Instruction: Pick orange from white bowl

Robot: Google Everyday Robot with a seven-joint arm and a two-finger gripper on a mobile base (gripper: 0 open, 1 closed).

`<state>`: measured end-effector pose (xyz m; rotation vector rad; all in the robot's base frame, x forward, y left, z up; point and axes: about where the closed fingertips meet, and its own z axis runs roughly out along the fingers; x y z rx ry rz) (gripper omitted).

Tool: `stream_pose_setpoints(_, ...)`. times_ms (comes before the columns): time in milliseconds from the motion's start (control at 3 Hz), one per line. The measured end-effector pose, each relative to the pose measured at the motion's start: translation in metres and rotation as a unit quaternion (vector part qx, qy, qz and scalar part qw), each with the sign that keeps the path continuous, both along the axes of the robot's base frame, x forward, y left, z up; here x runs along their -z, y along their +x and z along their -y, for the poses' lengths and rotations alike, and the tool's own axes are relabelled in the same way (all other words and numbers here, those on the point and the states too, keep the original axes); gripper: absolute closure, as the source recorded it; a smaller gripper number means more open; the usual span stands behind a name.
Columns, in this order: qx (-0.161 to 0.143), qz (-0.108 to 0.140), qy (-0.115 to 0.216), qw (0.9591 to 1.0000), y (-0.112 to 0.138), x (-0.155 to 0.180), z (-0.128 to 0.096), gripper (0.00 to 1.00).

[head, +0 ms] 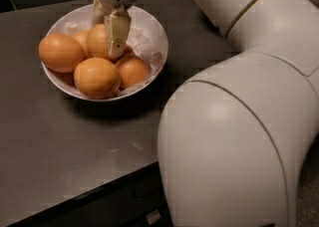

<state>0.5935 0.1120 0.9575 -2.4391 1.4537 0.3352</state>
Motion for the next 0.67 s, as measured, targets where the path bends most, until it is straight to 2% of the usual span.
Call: stream_pose_setpoints(667,-0.008,-0.015,-0.002,0.9999,-0.0055,0.0091,-0.0023,0.32)
